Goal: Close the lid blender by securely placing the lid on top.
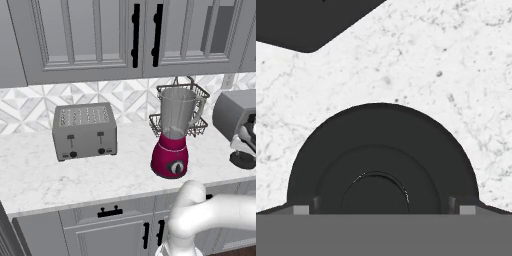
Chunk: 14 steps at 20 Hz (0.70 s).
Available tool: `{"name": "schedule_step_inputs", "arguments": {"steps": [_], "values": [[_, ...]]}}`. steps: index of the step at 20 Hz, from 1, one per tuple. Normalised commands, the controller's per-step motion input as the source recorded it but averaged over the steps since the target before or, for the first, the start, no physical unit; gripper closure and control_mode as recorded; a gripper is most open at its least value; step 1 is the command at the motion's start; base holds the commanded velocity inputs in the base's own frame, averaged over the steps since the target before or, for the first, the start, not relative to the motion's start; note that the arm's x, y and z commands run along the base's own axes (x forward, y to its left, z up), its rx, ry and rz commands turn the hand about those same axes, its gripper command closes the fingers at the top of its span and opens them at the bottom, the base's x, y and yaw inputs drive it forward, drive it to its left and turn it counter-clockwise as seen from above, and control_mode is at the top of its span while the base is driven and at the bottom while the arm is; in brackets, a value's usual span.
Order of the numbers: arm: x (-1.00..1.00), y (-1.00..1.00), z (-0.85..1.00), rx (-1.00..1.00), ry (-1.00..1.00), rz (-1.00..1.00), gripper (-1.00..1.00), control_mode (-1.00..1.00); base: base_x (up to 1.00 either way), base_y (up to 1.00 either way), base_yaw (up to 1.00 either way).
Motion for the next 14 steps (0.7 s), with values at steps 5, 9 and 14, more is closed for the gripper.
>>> {"name": "schedule_step_inputs", "arguments": {"steps": [5,9,14], "values": [[0.0,0.21,-0.25,-0.03,0.06,0.0,-1.0,-1.0,0.0,0.0,0.0],[0.0,0.19,-0.27,-0.02,0.06,0.0,-1.0,-1.0,0.0,0.0,0.0],[0.0,0.21,-0.32,-0.03,0.07,0.0,-1.0,-1.0,0.0,0.0,0.0]]}}
